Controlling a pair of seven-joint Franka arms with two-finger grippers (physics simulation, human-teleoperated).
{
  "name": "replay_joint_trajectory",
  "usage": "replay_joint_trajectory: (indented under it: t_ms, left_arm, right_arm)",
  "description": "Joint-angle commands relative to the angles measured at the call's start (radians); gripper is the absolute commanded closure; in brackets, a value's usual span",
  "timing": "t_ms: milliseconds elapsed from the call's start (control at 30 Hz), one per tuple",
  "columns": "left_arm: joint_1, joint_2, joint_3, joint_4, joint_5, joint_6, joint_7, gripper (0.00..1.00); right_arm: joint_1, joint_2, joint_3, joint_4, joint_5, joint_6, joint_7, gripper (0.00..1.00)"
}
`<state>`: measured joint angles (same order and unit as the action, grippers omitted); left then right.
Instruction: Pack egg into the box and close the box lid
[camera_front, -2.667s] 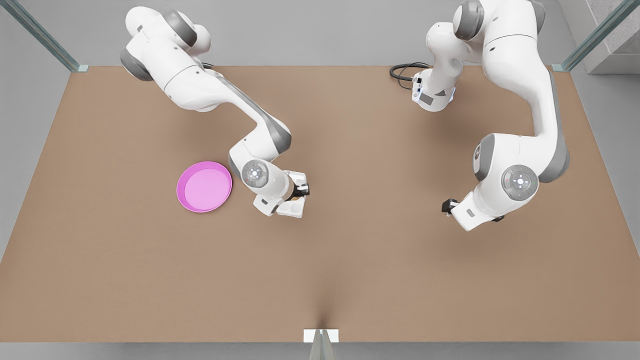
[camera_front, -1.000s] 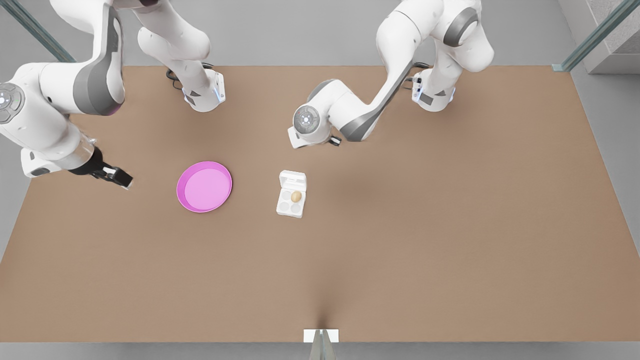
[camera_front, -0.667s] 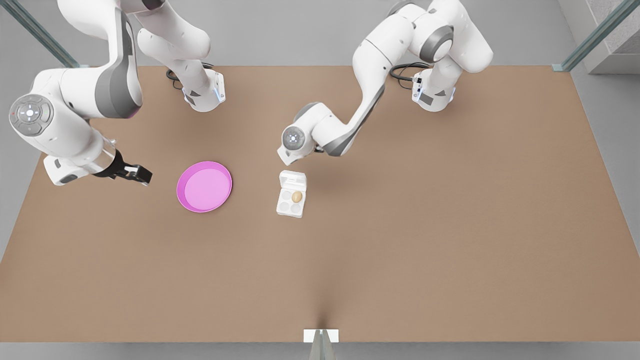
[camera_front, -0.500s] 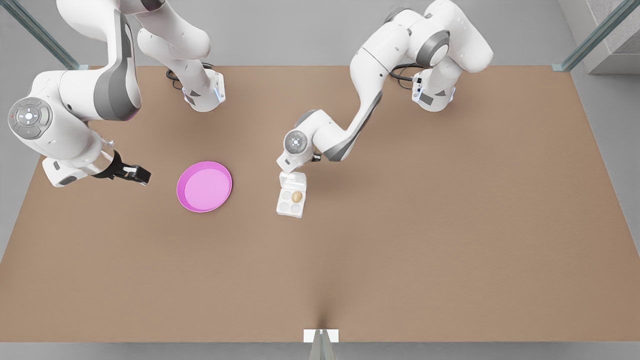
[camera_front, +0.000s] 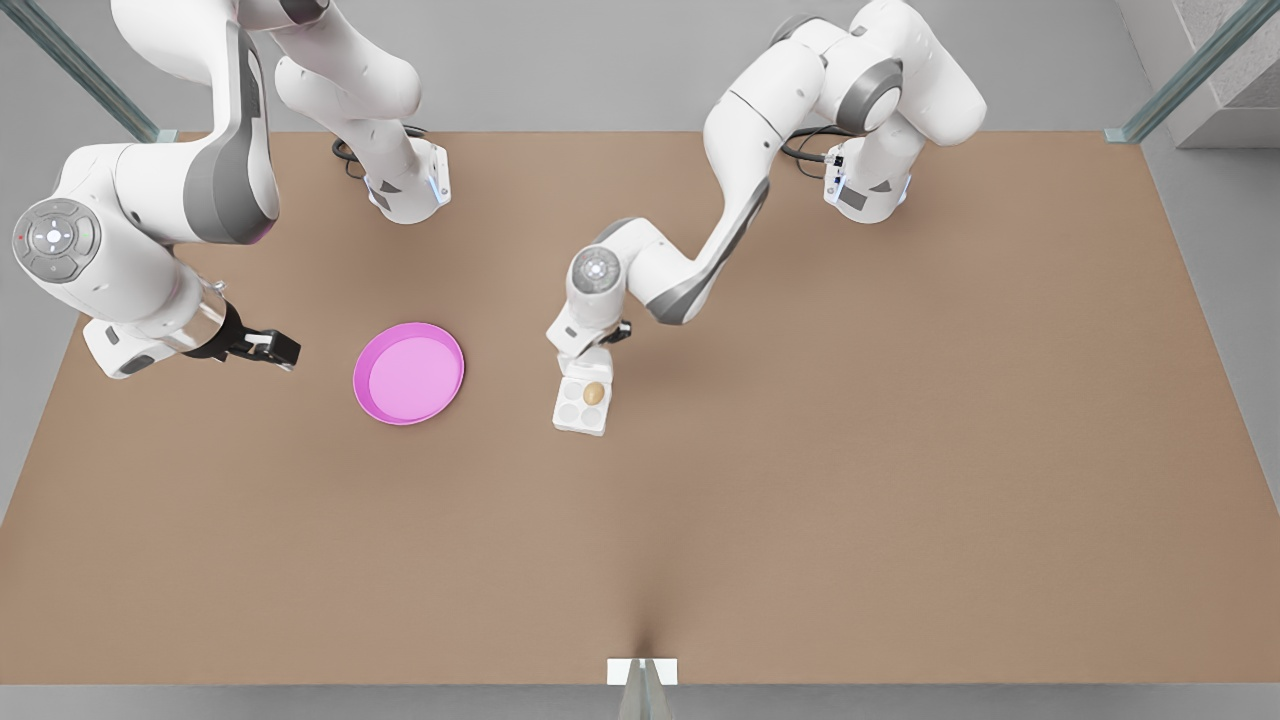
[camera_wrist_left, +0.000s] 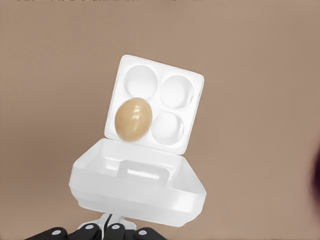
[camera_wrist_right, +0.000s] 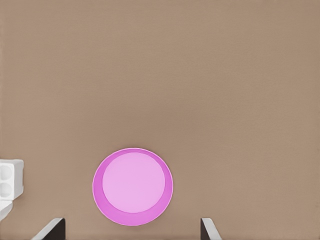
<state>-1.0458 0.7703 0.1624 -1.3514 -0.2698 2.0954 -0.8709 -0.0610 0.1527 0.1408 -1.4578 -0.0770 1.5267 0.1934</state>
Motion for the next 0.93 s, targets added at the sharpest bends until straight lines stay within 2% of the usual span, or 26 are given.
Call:
replay_joint_trajectory:
  t_ms: [0,433,467,533,567,600,633,667,700,733,767,833,867,900]
  left_arm:
    - [0.001,0.006,0.002,0.002,0.001,0.017,-0.135,0.79]
    - [0.11,0.006,0.005,0.064,-0.002,0.008,-0.129,0.79]
    - [0.132,-0.009,0.006,0.064,-0.002,-0.021,-0.128,0.79]
    - [0.346,-0.056,0.0,0.218,-0.015,-0.362,-0.103,0.79]
    - [0.569,-0.055,0.005,0.29,-0.109,-0.566,0.212,0.45]
    - [0.649,-0.056,0.052,0.29,-0.069,-0.638,0.507,0.0]
    - [0.65,-0.056,0.134,0.293,0.032,-0.646,0.848,0.0]
    - [0.641,-0.138,0.189,0.298,0.11,-0.658,0.998,0.0]
    - [0.644,-0.244,0.194,0.298,0.129,-0.765,1.011,0.0]
    - [0.647,-0.408,0.187,0.206,0.17,-0.764,1.015,0.0]
    - [0.645,-0.485,0.172,0.153,0.195,-0.753,1.018,0.0]
    - [0.648,-0.534,0.144,0.137,0.236,-0.756,1.096,0.0]
    - [0.645,-0.582,0.144,0.046,0.238,-0.713,1.099,0.0]
    - [0.645,-0.585,0.143,0.032,0.238,-0.706,1.099,0.0]
  right_arm:
    - [0.0,-0.001,0.0,0.0,0.002,0.0,-0.035,0.0]
    - [0.001,-0.002,0.0,0.0,-0.004,0.0,-0.034,0.0]
    - [0.001,-0.001,0.0,0.0,-0.004,0.0,-0.034,0.0]
    - [0.001,-0.002,0.0,0.0,-0.004,0.0,-0.034,0.0]
    - [0.001,-0.001,0.0,0.0,-0.004,0.0,-0.034,0.0]
    - [0.001,-0.001,0.0,0.002,-0.004,0.0,-0.034,0.0]
    - [0.001,-0.001,0.0,0.008,-0.004,0.0,-0.034,0.0]
    - [0.001,-0.001,0.0,0.008,-0.004,0.0,-0.034,0.0]
    - [0.001,-0.001,0.0,0.008,-0.004,0.0,-0.034,0.0]
    - [0.003,-0.001,0.0,0.008,-0.004,0.0,-0.032,0.0]
    - [0.003,-0.001,0.0,0.008,-0.004,0.0,-0.031,0.0]
    - [0.001,-0.001,0.0,0.008,-0.006,0.0,-0.031,0.0]
    - [0.007,0.004,0.0,0.008,-0.004,0.0,-0.026,0.0]
    - [0.006,0.004,0.0,0.008,-0.003,0.0,-0.026,0.0]
